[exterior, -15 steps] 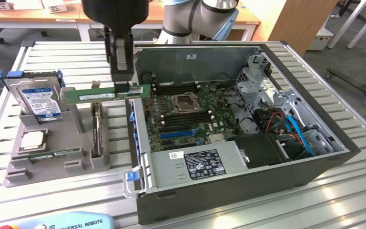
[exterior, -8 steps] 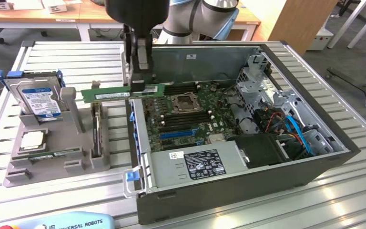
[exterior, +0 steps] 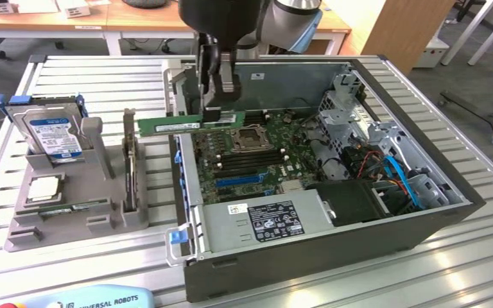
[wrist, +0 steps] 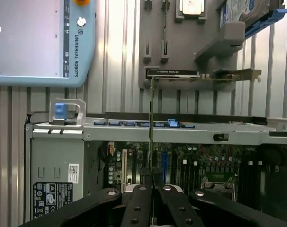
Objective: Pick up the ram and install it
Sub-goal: 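Pick up the ram and move it above insertion slot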
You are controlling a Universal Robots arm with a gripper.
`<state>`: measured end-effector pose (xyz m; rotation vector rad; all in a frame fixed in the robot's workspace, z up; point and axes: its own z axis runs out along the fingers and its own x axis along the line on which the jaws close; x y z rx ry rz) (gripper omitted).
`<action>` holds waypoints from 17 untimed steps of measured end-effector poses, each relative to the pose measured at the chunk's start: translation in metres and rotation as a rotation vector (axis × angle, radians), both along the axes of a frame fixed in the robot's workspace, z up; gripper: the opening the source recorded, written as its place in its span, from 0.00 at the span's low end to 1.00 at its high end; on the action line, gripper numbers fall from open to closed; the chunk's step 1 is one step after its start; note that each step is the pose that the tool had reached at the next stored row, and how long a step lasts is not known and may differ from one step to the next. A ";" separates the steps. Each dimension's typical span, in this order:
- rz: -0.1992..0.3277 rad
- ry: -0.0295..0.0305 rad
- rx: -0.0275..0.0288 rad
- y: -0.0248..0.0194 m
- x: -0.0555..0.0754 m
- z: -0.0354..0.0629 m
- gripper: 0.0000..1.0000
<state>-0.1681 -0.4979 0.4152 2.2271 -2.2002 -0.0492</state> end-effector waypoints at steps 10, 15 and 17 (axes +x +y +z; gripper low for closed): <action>0.000 0.0002 0.0000 -0.0003 0.039 0.0000 0.11; 0.000 0.0004 0.0000 -0.0004 0.058 0.0000 0.11; 0.000 0.0004 0.0001 -0.0004 0.065 0.0000 0.11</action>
